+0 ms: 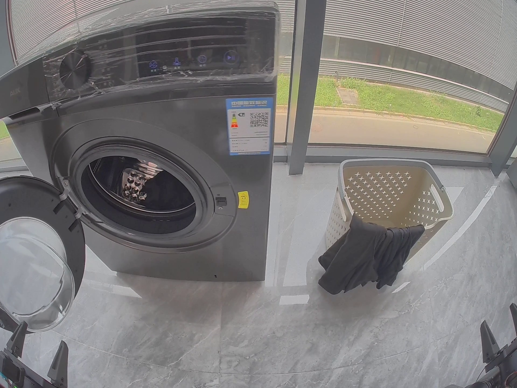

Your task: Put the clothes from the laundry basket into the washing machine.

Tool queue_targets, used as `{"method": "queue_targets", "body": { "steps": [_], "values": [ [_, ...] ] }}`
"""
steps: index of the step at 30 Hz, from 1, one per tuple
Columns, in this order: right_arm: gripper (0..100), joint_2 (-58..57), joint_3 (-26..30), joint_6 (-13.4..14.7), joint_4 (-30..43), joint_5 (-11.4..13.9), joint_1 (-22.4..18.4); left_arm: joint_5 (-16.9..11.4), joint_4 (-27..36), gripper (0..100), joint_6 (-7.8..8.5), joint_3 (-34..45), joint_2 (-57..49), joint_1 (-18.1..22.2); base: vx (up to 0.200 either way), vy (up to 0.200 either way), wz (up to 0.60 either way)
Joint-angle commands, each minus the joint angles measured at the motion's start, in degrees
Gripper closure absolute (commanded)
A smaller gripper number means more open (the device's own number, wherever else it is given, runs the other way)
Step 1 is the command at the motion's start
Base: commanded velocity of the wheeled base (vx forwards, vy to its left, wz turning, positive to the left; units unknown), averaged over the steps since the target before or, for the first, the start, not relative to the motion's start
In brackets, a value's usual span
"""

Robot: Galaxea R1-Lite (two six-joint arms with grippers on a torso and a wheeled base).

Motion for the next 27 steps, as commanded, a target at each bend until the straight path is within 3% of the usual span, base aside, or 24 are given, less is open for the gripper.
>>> {"method": "queue_targets", "body": {
  "steps": [1,10,23,27],
  "values": [
    [0,-0.88,1.01,-0.01,0.01,0.00,0.04,0.04,-0.05,0,0.00,1.01,-0.90,0.01,0.000,0.000,0.00],
    [0,-0.88,1.01,-0.01,0.01,0.00,0.04,-0.05,-0.05,0,0.00,1.01,-0.90,0.01,0.000,0.000,0.00],
    [0,-0.88,1.01,-0.01,0.01,0.00,0.04,0.04,-0.05,0,0.00,1.01,-0.90,0.01,0.000,-0.200,0.00],
    [0,-0.88,1.01,-0.01,0.01,0.00,0.04,0.04,-0.05,0,0.00,1.01,-0.90,-0.08,0.000,0.000,0.00]
  ]
}}
